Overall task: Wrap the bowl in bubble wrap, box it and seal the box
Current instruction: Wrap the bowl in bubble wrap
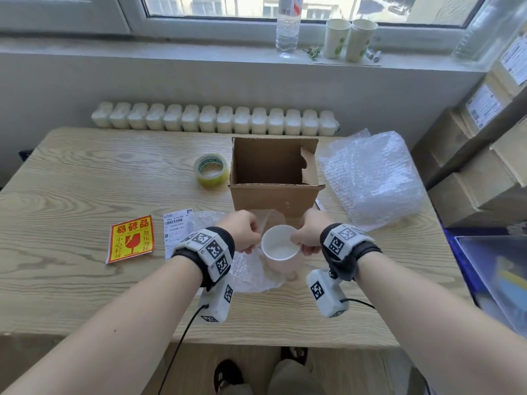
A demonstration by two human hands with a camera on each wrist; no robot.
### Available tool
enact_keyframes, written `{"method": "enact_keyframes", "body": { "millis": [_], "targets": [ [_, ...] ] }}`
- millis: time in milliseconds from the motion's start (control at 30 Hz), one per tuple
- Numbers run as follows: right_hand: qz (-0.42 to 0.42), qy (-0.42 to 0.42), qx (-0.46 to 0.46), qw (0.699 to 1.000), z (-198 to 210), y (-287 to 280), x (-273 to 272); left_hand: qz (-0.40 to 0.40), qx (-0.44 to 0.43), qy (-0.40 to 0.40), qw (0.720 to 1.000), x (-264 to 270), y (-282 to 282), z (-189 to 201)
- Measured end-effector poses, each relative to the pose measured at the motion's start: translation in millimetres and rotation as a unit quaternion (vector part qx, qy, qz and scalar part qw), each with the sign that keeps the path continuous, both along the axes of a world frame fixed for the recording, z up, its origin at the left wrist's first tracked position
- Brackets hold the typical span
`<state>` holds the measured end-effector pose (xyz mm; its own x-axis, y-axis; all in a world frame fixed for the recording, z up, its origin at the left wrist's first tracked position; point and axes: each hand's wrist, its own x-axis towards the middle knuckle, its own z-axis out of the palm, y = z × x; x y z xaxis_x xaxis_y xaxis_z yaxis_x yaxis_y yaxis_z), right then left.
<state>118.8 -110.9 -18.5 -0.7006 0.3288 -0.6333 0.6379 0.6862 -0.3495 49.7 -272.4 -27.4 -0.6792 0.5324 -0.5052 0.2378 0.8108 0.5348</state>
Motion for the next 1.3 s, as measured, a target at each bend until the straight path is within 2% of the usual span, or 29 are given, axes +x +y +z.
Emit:
{"method": "enact_keyframes", "body": {
  "millis": [233, 600, 733, 867, 1000, 1133, 1233, 1300],
  "targets": [
    [0.047, 0.024, 0.0, 0.999, -7.7, -27.8, -11.9, 0.017, 0.043, -0.023, 0.999, 1.7, -8.9, -1.5],
    [0.072, -0.005, -0.062, 0.995, -39.4, -45.8, -22.5, 0.062, 0.055, -0.056, 0.995, -5.8, -30.2, -11.9],
    [0.016, 0.001, -0.118, 0.993, -46.2, -41.3, -22.8, 0.069, 0.058, -0.056, 0.994, -5.5, -32.4, -14.3],
    [-0.007, -0.021, -0.123, 0.992, -48.6, -32.0, -24.3, 0.068, 0.059, -0.064, 0.994, -5.4, -32.3, -13.6],
    [0.076, -0.09, -0.17, 0.978, -44.7, -33.4, -21.9, 0.074, 0.066, -0.068, 0.993, -5.6, -32.6, -13.8],
    [0.122, -0.077, -0.209, 0.967, -42.3, -46.8, -20.1, 0.072, 0.085, -0.087, 0.99, -0.1, -23.0, -12.0],
    [0.052, -0.069, -0.235, 0.968, -39.8, -48.7, -26.0, 0.067, 0.082, -0.064, 0.992, 0.6, -18.3, -10.5],
    [0.039, -0.05, -0.221, 0.973, -40.6, -41.6, -29.6, 0.095, 0.091, -0.068, 0.989, -3.2, -22.2, -12.1]
  ]
}}
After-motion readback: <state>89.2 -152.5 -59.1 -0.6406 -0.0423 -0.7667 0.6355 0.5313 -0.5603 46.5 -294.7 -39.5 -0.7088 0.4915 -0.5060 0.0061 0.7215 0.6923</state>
